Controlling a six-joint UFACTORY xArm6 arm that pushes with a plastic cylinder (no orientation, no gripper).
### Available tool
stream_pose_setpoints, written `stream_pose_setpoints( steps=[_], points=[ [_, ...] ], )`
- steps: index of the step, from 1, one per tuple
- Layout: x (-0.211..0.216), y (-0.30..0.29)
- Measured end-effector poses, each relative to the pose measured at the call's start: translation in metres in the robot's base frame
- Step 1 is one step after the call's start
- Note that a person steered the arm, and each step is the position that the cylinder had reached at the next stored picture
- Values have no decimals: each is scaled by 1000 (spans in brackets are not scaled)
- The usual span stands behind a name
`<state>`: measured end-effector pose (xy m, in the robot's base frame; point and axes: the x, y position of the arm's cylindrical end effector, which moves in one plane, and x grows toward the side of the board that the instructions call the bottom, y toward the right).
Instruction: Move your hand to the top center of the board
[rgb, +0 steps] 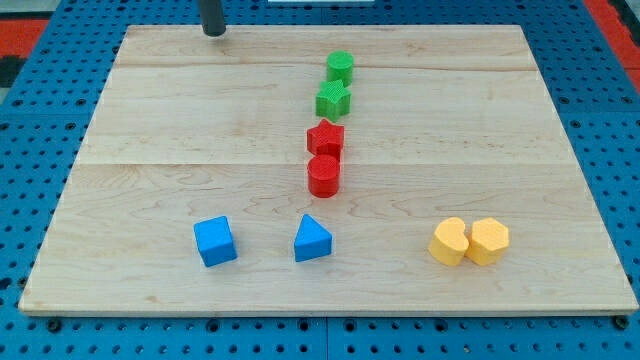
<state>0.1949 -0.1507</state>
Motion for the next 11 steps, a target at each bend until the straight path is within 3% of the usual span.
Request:
stream_pose_setpoints(
  steps=[8,10,11],
  points=[
    [-2,7],
    [2,93],
    [2,93]
  ],
)
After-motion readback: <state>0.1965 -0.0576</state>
